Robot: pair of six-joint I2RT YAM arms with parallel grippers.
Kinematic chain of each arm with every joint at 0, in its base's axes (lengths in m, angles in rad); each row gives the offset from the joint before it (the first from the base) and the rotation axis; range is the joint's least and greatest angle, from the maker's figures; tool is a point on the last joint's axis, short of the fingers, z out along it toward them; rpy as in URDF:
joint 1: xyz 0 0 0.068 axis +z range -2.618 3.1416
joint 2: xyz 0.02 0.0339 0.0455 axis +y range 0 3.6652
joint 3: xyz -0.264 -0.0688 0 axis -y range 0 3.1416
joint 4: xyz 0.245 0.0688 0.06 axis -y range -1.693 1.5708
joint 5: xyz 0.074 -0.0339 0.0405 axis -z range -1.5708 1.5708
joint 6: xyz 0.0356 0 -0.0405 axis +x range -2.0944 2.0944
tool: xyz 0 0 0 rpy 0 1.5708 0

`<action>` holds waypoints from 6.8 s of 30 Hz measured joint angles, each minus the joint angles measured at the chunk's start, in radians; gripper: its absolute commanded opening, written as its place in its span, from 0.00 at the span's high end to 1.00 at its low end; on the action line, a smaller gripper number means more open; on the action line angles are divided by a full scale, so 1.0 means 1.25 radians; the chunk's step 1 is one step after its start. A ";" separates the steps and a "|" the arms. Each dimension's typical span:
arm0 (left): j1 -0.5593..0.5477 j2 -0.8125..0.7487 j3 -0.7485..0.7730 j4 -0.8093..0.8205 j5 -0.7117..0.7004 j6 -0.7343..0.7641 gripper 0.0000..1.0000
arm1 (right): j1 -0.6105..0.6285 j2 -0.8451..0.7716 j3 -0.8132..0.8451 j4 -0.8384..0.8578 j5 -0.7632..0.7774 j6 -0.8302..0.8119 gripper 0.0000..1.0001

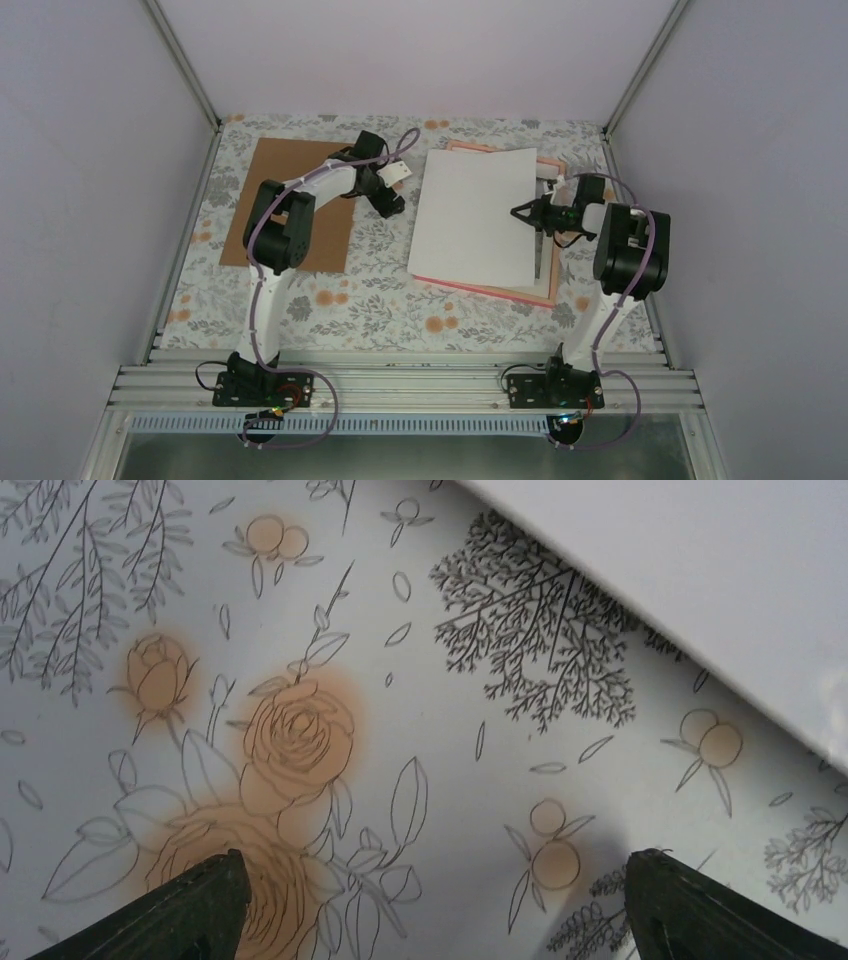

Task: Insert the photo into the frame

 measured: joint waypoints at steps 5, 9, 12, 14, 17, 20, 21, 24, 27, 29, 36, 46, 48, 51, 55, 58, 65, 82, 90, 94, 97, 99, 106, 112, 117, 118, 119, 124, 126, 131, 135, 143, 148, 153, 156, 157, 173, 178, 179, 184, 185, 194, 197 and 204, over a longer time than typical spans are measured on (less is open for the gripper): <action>0.009 -0.016 -0.017 0.003 -0.012 -0.004 0.04 | -0.032 0.000 0.000 -0.004 0.011 -0.007 0.96; 0.011 -0.024 -0.024 0.005 -0.015 -0.013 0.04 | -0.050 0.000 0.000 -0.012 0.018 -0.015 0.96; 0.011 -0.024 -0.024 0.007 -0.015 -0.016 0.04 | -0.060 0.000 0.001 -0.022 0.024 -0.023 0.96; 0.011 -0.024 -0.024 0.007 -0.015 -0.016 0.03 | -0.064 0.000 0.007 -0.039 0.029 -0.033 0.96; 0.010 -0.024 -0.024 0.007 -0.015 -0.016 0.03 | -0.067 0.000 0.020 -0.054 0.036 -0.048 0.96; 0.010 -0.024 -0.024 0.007 -0.015 -0.018 0.03 | -0.069 -0.005 0.027 -0.067 0.047 -0.060 0.96; 0.010 -0.024 -0.024 0.007 -0.015 -0.019 0.03 | -0.070 -0.009 0.027 -0.072 0.051 -0.063 0.96; 0.010 -0.024 -0.024 0.007 -0.015 -0.019 0.03 | -0.072 -0.020 0.027 -0.081 0.063 -0.067 0.96; 0.010 -0.024 -0.024 0.007 -0.015 -0.019 0.03 | -0.076 -0.032 0.027 -0.081 0.071 -0.068 0.96; 0.010 -0.024 -0.024 0.007 -0.015 -0.019 0.03 | -0.078 -0.036 0.027 -0.081 0.074 -0.068 0.96; 0.011 -0.024 -0.024 0.007 -0.015 -0.020 0.03 | -0.079 -0.046 0.016 -0.080 0.087 -0.065 0.96; 0.011 -0.024 -0.024 0.007 -0.015 -0.022 0.03 | -0.078 -0.083 -0.019 -0.074 0.095 -0.053 0.96; 0.011 -0.024 -0.024 0.007 -0.015 -0.022 0.03 | -0.072 -0.083 -0.019 -0.074 0.100 -0.054 0.85; 0.011 -0.024 -0.024 0.007 -0.014 -0.022 0.03 | -0.063 -0.082 -0.016 -0.086 0.116 -0.061 0.73; 0.011 -0.024 -0.024 0.007 -0.014 -0.022 0.03 | -0.046 -0.082 -0.002 -0.109 0.144 -0.069 0.59; 0.011 -0.024 -0.029 0.012 -0.014 -0.025 0.03 | -0.036 -0.085 0.004 -0.124 0.170 -0.075 0.51; 0.011 -0.024 -0.042 0.023 -0.013 -0.038 0.03 | -0.019 -0.128 0.011 -0.170 0.241 -0.099 0.33; 0.011 -0.063 -0.095 0.059 -0.024 -0.042 0.00 | -0.015 -0.193 0.045 -0.295 0.431 -0.163 0.00; 0.011 -0.184 -0.193 0.118 -0.066 -0.042 0.00 | -0.015 -0.213 0.081 -0.356 0.464 -0.261 0.00; 0.021 -0.275 -0.249 0.150 -0.075 -0.044 0.00 | -0.015 -0.213 0.133 -0.387 0.421 -0.317 0.00; 0.048 -0.340 -0.265 0.150 -0.067 -0.057 0.00 | -0.011 -0.213 0.180 -0.401 0.368 -0.338 0.00; 0.079 -0.374 -0.265 0.146 -0.048 -0.065 0.00 | -0.001 -0.213 0.214 -0.407 0.326 -0.337 0.00; 0.265 -0.479 -0.335 0.098 0.031 -0.097 0.00 | 0.156 -0.204 0.269 -0.388 0.200 -0.298 0.00; 0.438 -0.496 -0.389 0.030 0.101 -0.105 0.00 | 0.337 -0.131 0.296 -0.356 0.169 -0.264 0.00; 0.564 -0.481 -0.381 -0.025 0.134 -0.099 0.00 | 0.468 -0.019 0.344 -0.314 0.171 -0.216 0.00; 0.584 -0.469 -0.373 -0.033 0.137 -0.098 0.00 | 0.486 0.002 0.355 -0.309 0.172 -0.205 0.00; 0.602 -0.454 -0.361 -0.040 0.140 -0.096 0.00 | 0.506 0.027 0.370 -0.304 0.172 -0.197 0.00; 0.672 -0.335 -0.277 -0.067 0.154 -0.093 0.00 | 0.576 0.122 0.434 -0.271 0.172 -0.133 0.00; 0.685 -0.288 -0.241 -0.079 0.166 -0.093 0.02 | 0.587 0.159 0.468 -0.262 0.170 -0.103 0.00; 0.690 -0.204 -0.186 -0.092 0.196 -0.100 0.03 | 0.592 0.235 0.540 -0.221 0.174 -0.005 0.00; 0.687 -0.157 -0.167 -0.094 0.201 -0.102 0.05 | 0.592 0.265 0.557 -0.203 0.186 0.070 0.00; 0.682 -0.110 -0.154 -0.095 0.216 -0.094 0.10 | 0.594 0.298 0.560 -0.166 0.221 0.192 0.00; 0.653 -0.122 -0.190 -0.063 0.227 -0.071 0.12 | 0.596 0.304 0.564 -0.149 0.223 0.224 0.00; 0.609 -0.174 -0.285 -0.012 0.237 -0.054 0.13 | 0.597 0.316 0.576 -0.134 0.226 0.244 0.00; 0.587 -0.199 -0.327 0.006 0.246 -0.054 0.13 | 0.597 0.317 0.575 -0.129 0.229 0.265 0.00; 0.581 -0.205 -0.338 0.012 0.250 -0.055 0.13 | 0.597 0.318 0.575 -0.126 0.229 0.272 0.00; 0.531 -0.274 -0.463 0.107 0.239 -0.054 0.14 | 0.575 0.300 0.494 -0.013 0.102 0.363 0.06; 0.530 -0.277 -0.470 0.116 0.238 -0.054 0.14 | 0.574 0.275 0.452 0.016 0.062 0.382 0.09; 0.530 -0.277 -0.469 0.116 0.238 -0.054 0.14 | 0.574 0.267 0.443 0.024 0.056 0.387 0.09; 0.530 -0.277 -0.469 0.115 0.240 -0.052 0.14 | 0.574 0.221 0.406 0.052 0.029 0.394 0.12; 0.530 -0.277 -0.469 0.114 0.241 -0.050 0.15 | 0.574 0.206 0.396 0.059 0.022 0.395 0.13; 0.499 -0.287 -0.482 0.088 0.277 -0.023 0.15 | 0.558 0.069 0.305 0.043 -0.008 0.350 0.12; 0.476 -0.298 -0.496 0.072 0.298 -0.018 0.15 | 0.533 0.033 0.273 0.008 -0.016 0.314 0.12; 0.426 -0.312 -0.522 0.033 0.366 -0.018 0.15 | 0.450 0.007 0.212 -0.090 -0.004 0.208 0.12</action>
